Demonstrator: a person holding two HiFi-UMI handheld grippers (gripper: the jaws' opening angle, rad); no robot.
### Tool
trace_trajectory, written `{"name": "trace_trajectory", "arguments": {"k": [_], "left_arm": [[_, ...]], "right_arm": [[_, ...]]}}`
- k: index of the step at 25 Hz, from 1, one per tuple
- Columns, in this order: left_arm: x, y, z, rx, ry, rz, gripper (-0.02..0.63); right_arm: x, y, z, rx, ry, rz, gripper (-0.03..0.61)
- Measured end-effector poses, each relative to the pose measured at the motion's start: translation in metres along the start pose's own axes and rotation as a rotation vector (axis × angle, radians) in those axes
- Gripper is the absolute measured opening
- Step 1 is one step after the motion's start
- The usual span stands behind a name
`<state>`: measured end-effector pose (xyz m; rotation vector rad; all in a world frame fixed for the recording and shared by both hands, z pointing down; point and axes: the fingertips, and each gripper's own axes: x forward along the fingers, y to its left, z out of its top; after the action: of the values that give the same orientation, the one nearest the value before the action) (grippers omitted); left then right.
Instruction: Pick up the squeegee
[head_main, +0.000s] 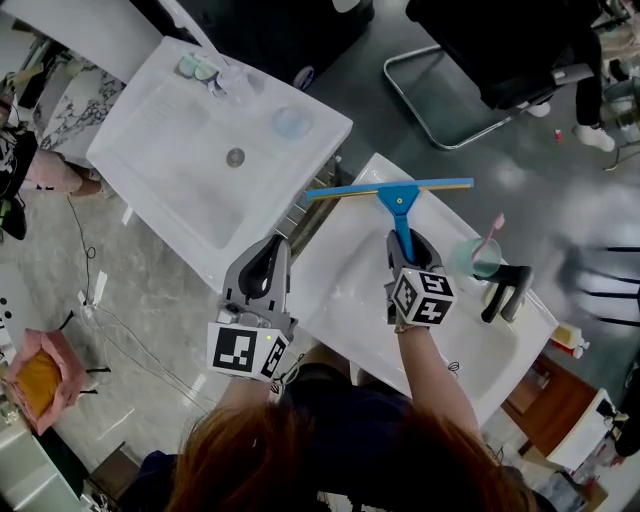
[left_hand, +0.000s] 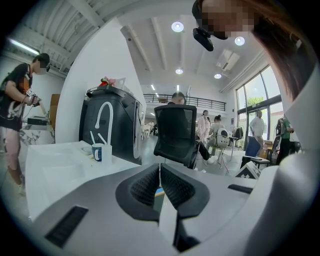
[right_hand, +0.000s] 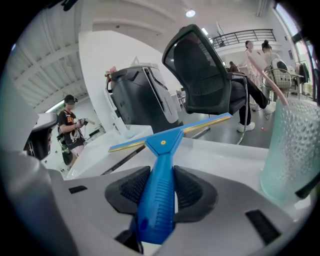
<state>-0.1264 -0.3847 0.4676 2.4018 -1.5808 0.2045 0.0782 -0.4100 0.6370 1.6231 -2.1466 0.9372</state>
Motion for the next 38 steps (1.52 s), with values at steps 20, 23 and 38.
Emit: {"name": "trace_trajectory", "arguments": {"k": [20,23,38], "left_arm": [[-0.015,-0.051,0.058,0.059,-0.100,-0.055,0.025],[-0.018,-0.060,0.071,0.068,-0.123,-0.064,0.025],[-0.038,-0.088,0.109,0.088,-0.206,-0.065,0.025]], "right_arm": [[-0.162,0.008,0.143,-0.055,-0.455,-0.011,0.160],[-0.188,0.012,0.158,-0.066,-0.512,-0.003,0.160],[-0.262,0.038,0.192,-0.119,-0.676,0.048,0.160]]}}
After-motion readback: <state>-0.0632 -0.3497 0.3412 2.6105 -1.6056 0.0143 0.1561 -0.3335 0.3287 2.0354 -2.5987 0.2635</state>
